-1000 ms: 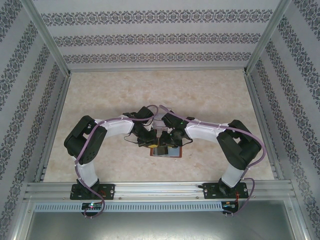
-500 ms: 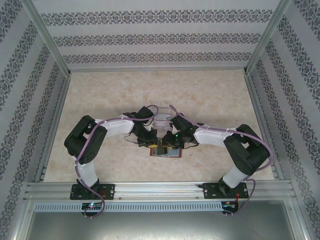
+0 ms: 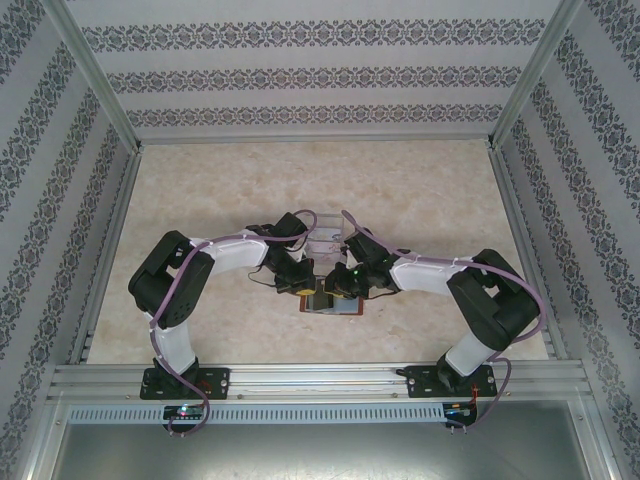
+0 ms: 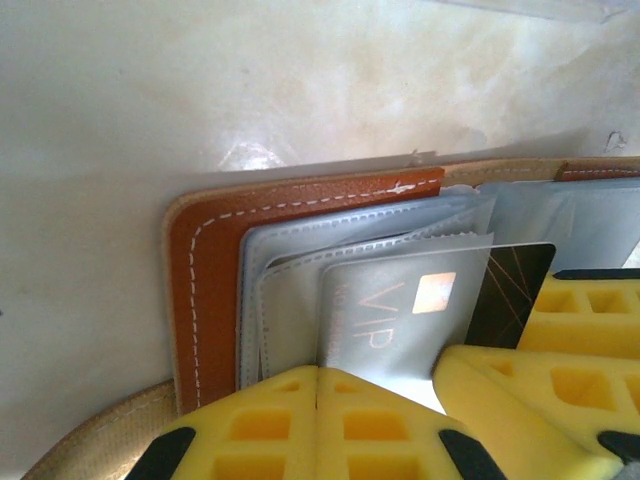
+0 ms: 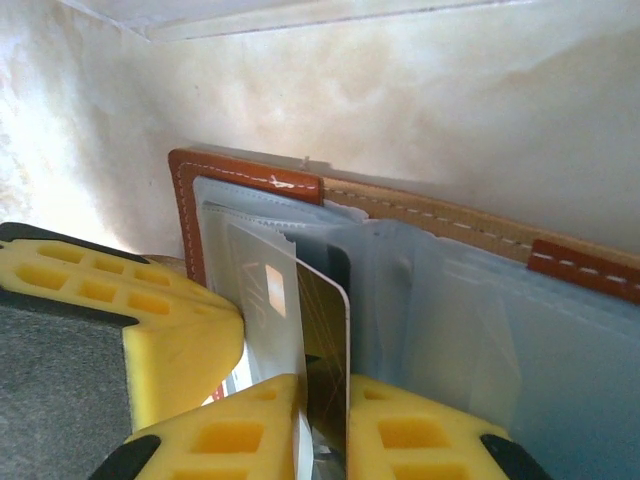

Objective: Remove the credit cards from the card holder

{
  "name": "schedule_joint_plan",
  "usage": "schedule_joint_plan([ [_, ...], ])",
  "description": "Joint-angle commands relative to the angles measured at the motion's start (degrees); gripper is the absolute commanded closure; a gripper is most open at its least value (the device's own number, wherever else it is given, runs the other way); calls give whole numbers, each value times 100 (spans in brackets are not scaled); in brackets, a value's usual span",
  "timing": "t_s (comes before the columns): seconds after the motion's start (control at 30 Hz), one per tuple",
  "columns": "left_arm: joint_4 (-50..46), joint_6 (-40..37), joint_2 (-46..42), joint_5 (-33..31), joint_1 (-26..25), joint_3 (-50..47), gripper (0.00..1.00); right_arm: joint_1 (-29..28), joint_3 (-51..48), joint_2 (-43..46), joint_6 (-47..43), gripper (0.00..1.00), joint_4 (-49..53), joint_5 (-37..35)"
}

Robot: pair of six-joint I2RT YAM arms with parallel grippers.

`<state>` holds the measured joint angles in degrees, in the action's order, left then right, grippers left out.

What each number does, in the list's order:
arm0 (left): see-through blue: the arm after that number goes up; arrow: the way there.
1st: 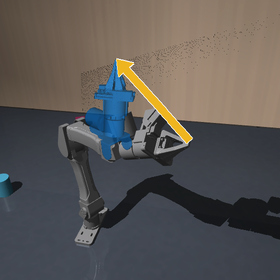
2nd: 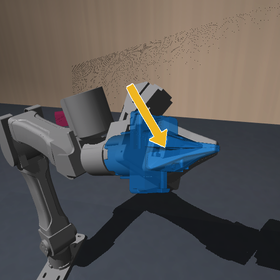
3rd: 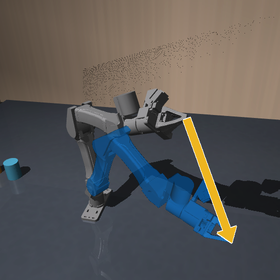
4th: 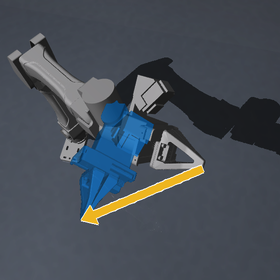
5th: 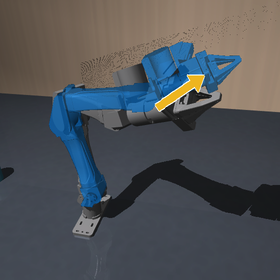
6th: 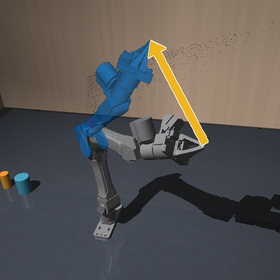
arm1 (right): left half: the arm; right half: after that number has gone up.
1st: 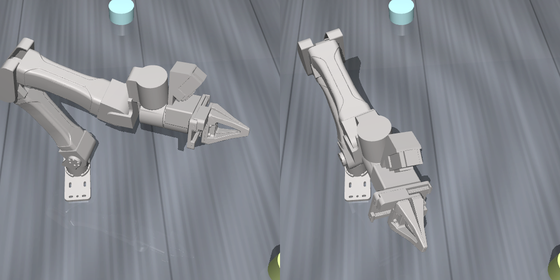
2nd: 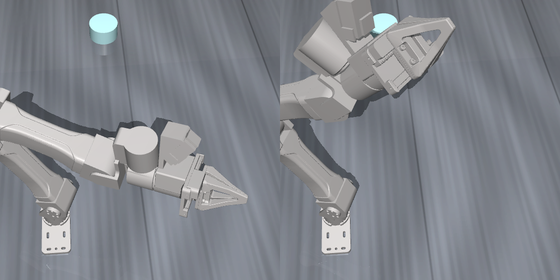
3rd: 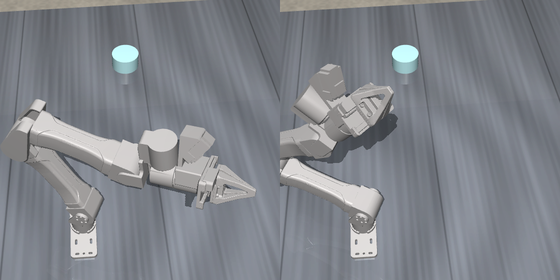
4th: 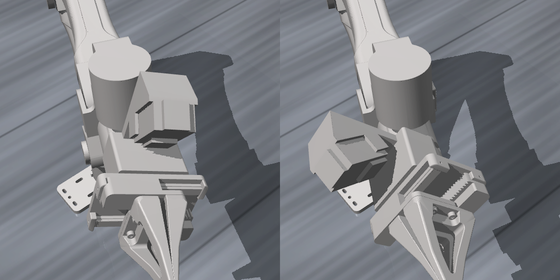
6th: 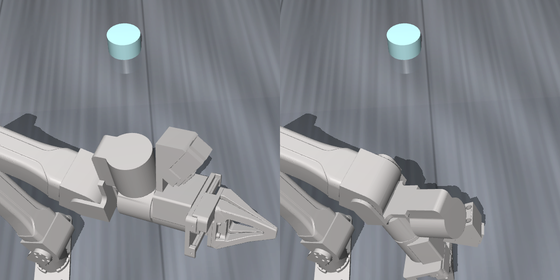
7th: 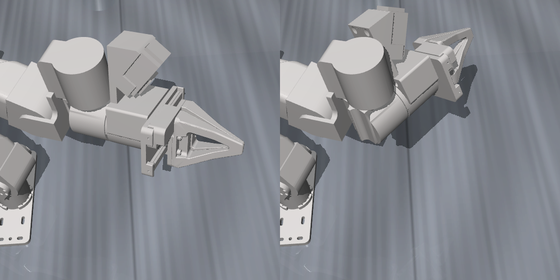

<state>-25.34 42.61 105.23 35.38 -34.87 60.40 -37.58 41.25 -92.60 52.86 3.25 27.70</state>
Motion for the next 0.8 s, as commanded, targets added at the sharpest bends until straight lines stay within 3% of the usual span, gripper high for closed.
schedule_joint_plan([
  [0.0,-355,-84,242,-314,-47,30,100,74,-160,135,154,81,-243,94],
  [0.4,-357,-86,233,-320,-50,-2,100,207,-459,268,494,79,-836,310],
  [0.77,-372,-96,254,-310,-46,29,100,291,-570,402,519,84,-887,262],
])
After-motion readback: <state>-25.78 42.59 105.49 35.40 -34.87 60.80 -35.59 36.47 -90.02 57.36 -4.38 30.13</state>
